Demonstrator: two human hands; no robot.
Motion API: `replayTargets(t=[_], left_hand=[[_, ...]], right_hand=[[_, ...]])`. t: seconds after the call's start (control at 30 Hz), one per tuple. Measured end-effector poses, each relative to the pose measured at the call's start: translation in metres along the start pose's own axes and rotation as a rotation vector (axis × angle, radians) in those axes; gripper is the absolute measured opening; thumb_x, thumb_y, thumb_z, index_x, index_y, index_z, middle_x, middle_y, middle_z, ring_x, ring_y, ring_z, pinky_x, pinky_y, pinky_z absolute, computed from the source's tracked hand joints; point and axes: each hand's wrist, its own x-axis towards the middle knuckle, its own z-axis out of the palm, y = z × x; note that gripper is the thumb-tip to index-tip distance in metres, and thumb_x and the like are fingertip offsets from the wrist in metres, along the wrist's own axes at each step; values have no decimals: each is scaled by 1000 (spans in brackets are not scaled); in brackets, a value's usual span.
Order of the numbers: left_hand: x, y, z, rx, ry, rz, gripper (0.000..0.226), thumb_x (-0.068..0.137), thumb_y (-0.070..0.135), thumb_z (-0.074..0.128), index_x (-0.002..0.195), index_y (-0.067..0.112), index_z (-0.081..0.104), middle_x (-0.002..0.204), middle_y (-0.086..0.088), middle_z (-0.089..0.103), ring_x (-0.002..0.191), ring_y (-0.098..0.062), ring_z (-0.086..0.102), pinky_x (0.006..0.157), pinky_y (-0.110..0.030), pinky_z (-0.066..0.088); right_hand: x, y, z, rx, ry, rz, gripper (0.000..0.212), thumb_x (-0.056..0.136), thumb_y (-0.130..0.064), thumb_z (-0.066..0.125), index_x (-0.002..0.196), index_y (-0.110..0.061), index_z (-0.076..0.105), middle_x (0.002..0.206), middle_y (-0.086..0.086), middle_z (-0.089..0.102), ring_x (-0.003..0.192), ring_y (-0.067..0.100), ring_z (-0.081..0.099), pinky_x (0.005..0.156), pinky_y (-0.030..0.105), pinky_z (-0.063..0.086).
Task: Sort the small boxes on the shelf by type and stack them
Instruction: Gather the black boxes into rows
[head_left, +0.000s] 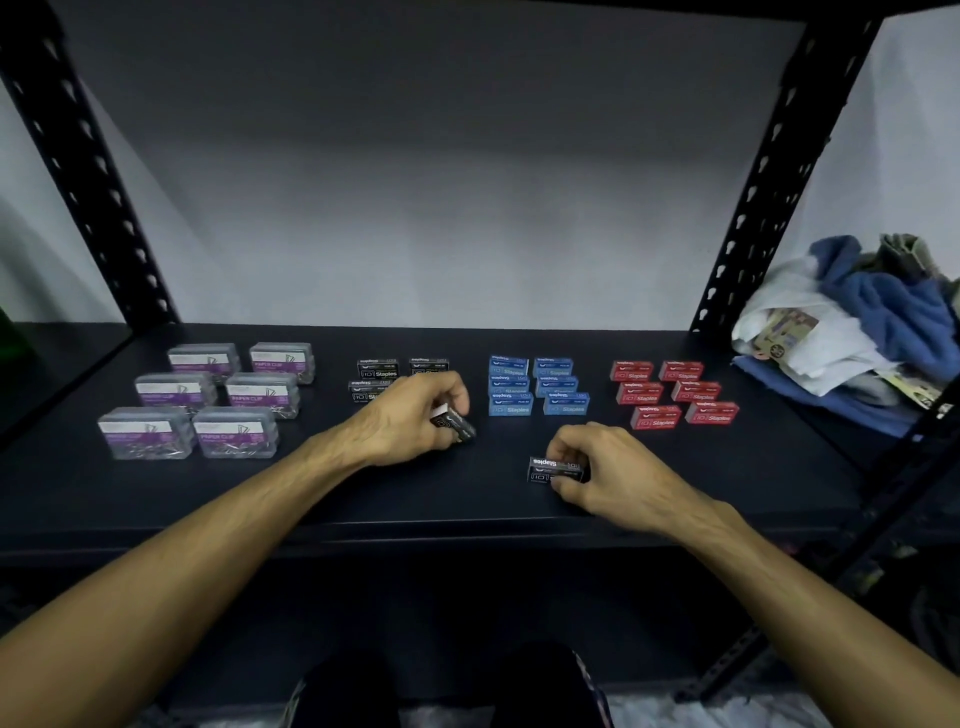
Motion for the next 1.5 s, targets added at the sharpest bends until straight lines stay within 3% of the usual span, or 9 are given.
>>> replayTargets(t=[0.1, 0.23, 0.33, 0.57, 0.77, 0.93, 1.13, 1.37, 1.5], left_hand=[[-6, -6, -2, -1, 9, -10, 27, 77, 9, 76, 88, 27, 59, 82, 5, 70, 58, -2, 56, 61, -26, 49], [-14, -21, -5, 37, -17, -59, 29, 78, 14, 78, 98, 32, 67, 93, 11, 68, 88, -9, 66, 82, -30, 54], [-18, -30, -10, 80, -22, -70, 27, 80, 19, 79, 104, 29, 72, 99, 13, 69, 95, -4, 65, 90, -27, 52], [-27, -42, -39, 136, 22, -100, 24, 83, 18, 76, 103, 28, 72, 102, 12, 71, 95, -5, 64, 86, -24, 52], [-29, -52, -55, 194, 22, -147, 26, 86, 20, 74, 110, 25, 69, 107, 8, 68, 99, -9, 63, 86, -27, 52], [-28, -54, -51, 191, 5, -155, 25, 86, 20, 73, 109, 27, 69, 106, 11, 67, 99, -7, 62, 85, -25, 51], [-27, -62, -44, 164, -6, -191, 23, 86, 23, 73, 106, 32, 67, 106, 14, 65, 102, -7, 61, 97, -40, 46], [-24, -61, -45, 171, 14, -161, 24, 86, 21, 73, 109, 27, 68, 102, 11, 66, 95, -9, 63, 81, -25, 51], [-29, -57, -62, 215, 86, -111, 25, 84, 29, 75, 109, 27, 69, 95, 11, 66, 86, -8, 61, 74, -22, 48]], right_hand=[[6, -5, 2, -5, -2, -14, 9, 82, -27, 68, 87, -29, 61, 84, -13, 61, 83, 3, 54, 71, 23, 44], [14, -12, 7, -20, 1, -22, 7, 83, -28, 67, 87, -29, 62, 85, -14, 61, 83, 3, 55, 75, 27, 48], [21, -18, 9, -24, -11, -29, 6, 84, -28, 67, 87, -30, 62, 84, -15, 61, 81, 3, 56, 74, 28, 49], [50, -42, 14, -30, 0, -63, 4, 88, -29, 67, 91, -28, 64, 79, -14, 62, 70, 2, 53, 65, 23, 40], [86, -68, 29, -14, 37, -72, 19, 92, -27, 65, 109, -20, 65, 97, -7, 64, 84, 7, 53, 73, 23, 37], [104, -80, 42, -14, 31, -44, 25, 93, -26, 65, 116, -18, 64, 113, 1, 68, 102, 18, 63, 80, 26, 45], [112, -78, 48, -31, 24, -21, 25, 93, -25, 64, 117, -16, 64, 115, 2, 67, 104, 20, 63, 82, 27, 45], [114, -81, 48, -66, 27, -29, 31, 93, -25, 64, 122, -14, 62, 122, 3, 62, 109, 22, 61, 91, 35, 50], [112, -90, 42, -140, 94, -42, 42, 91, -34, 62, 128, -15, 57, 123, 1, 52, 105, 22, 61, 86, 34, 52]])
